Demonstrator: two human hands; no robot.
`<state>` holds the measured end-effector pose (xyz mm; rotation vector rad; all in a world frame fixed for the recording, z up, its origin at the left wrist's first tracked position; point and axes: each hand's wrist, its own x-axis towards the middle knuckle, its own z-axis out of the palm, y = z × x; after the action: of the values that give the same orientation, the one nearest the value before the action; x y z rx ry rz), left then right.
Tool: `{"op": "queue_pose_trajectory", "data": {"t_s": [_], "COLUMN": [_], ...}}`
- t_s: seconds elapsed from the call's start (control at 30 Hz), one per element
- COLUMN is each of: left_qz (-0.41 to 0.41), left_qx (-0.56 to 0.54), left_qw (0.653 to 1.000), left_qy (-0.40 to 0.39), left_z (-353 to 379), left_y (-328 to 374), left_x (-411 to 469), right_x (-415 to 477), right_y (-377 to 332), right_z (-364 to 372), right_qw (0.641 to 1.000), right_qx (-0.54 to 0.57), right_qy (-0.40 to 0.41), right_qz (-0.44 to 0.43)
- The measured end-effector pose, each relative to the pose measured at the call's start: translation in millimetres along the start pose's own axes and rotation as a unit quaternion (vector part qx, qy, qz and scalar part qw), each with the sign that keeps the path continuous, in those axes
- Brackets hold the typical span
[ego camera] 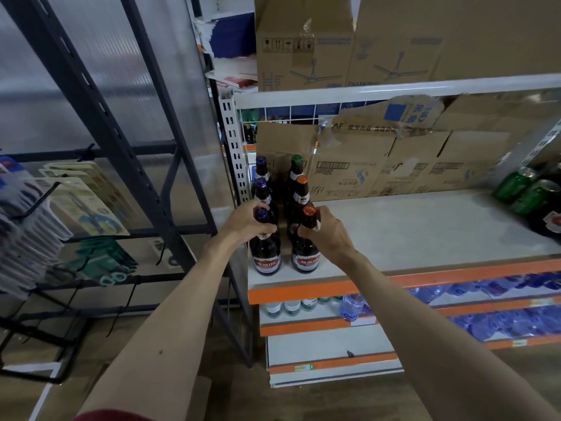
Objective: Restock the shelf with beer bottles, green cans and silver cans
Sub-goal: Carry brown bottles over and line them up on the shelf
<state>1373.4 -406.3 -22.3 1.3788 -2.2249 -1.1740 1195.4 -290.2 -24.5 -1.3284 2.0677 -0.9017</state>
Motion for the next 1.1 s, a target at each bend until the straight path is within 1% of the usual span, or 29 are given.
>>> {"op": "queue_pose_trajectory", "data": {"t_s": [0.13,0.23,0.3,0.4,0.47,0.53,0.6,0.63,0.73,0.8,0.93,1.03,1.1], "left_qz": [-0.015,-0.003,0.031,0.099,0.144,0.183,0.214,0.225,0.242,0.267,0.330,0.370,0.396], "left_qx": [0.015,-0.017,-0.028,0.003,0.010,0.009,0.033,0.051,0.106,0.143,0.184,0.200,0.215], "left_qw": [1.000,1.000,0.998,0.986,0.978,0.973,0.971,0.970,0.962,0.944,0.898,0.866,0.845], "left_qy": [-0.004,0.008,0.051,0.133,0.150,0.139,0.103,0.071,-0.063,-0.132,-0.226,-0.271,-0.288], "left_z": [2.1,1.6,-0.7,-2.6,4.6,22.5,52.9,72.8,144.0,193.2,286.5,349.5,390.3], "left_y": [2.8,14.0,31.4,66.0,91.8,119.5,148.5,162.6,206.9,237.4,298.3,343.5,370.6], "left_x": [0.9,-3.2,-5.8,-5.4,-3.2,-0.1,5.2,7.6,6.0,-8.5,-55.0,-85.7,-100.6], "right_x": [2.6,4.7,5.1,2.1,0.2,-2.3,-10.5,-19.2,-66.4,-113.9,-226.4,-299.4,-334.4], "right_y": [2.4,1.8,2.2,2.7,5.5,14.9,33.6,47.2,101.5,141.9,212.5,246.6,259.9], "right_z": [-0.9,0.0,0.3,-3.3,-12.7,-31.6,-62.9,-82.2,-149.2,-195.8,-270.6,-309.3,-332.0], "right_qw": [1.000,1.000,1.000,0.998,0.995,0.989,0.981,0.975,0.950,0.921,0.851,0.806,0.788], "right_qx": [-0.015,-0.018,-0.015,-0.011,-0.005,-0.019,-0.056,-0.072,-0.102,-0.116,-0.092,-0.073,-0.078], "right_qy": [0.010,0.016,0.026,0.062,0.102,0.145,0.185,0.202,0.254,0.297,0.388,0.441,0.462], "right_qz": [0.000,-0.002,0.002,-0.003,-0.006,0.003,0.026,0.048,0.153,0.223,0.341,0.387,0.400]}}
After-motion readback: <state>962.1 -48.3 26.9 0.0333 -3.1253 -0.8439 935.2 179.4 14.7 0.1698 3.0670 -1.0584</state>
